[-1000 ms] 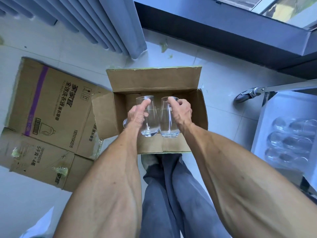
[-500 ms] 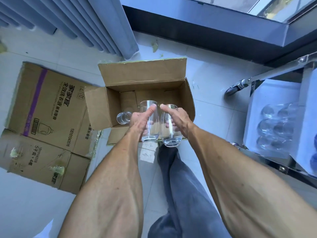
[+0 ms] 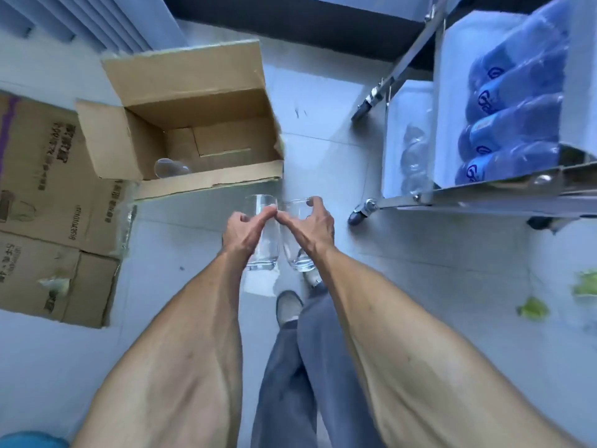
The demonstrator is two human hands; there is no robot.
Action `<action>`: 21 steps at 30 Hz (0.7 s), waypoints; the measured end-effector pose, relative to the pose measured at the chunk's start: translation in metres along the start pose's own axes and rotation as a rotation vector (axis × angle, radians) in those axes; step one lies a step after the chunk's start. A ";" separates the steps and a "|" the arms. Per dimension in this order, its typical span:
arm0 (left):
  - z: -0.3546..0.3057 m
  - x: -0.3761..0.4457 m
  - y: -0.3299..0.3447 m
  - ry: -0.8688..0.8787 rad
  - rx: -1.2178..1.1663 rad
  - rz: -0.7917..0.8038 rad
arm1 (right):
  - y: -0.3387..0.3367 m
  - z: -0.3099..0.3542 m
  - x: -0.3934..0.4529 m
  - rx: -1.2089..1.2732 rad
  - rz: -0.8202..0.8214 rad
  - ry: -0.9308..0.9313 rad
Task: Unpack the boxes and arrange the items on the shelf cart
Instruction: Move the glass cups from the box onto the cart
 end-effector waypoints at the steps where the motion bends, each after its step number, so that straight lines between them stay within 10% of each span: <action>1: 0.008 -0.014 0.015 -0.010 -0.006 0.008 | -0.013 -0.015 -0.007 -0.010 -0.029 0.005; 21: 0.093 -0.238 0.347 0.098 0.145 -0.168 | -0.295 -0.349 0.002 -0.164 -0.256 -0.035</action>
Point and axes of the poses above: each hand's wrist, its own x-axis towards the middle knuckle, its own y-axis out of the palm, z = x × y, the point moved 6 cm from there along x, towards the middle knuckle, and after that the axes turned 6 degrees about -z, right-handed, at the moved point
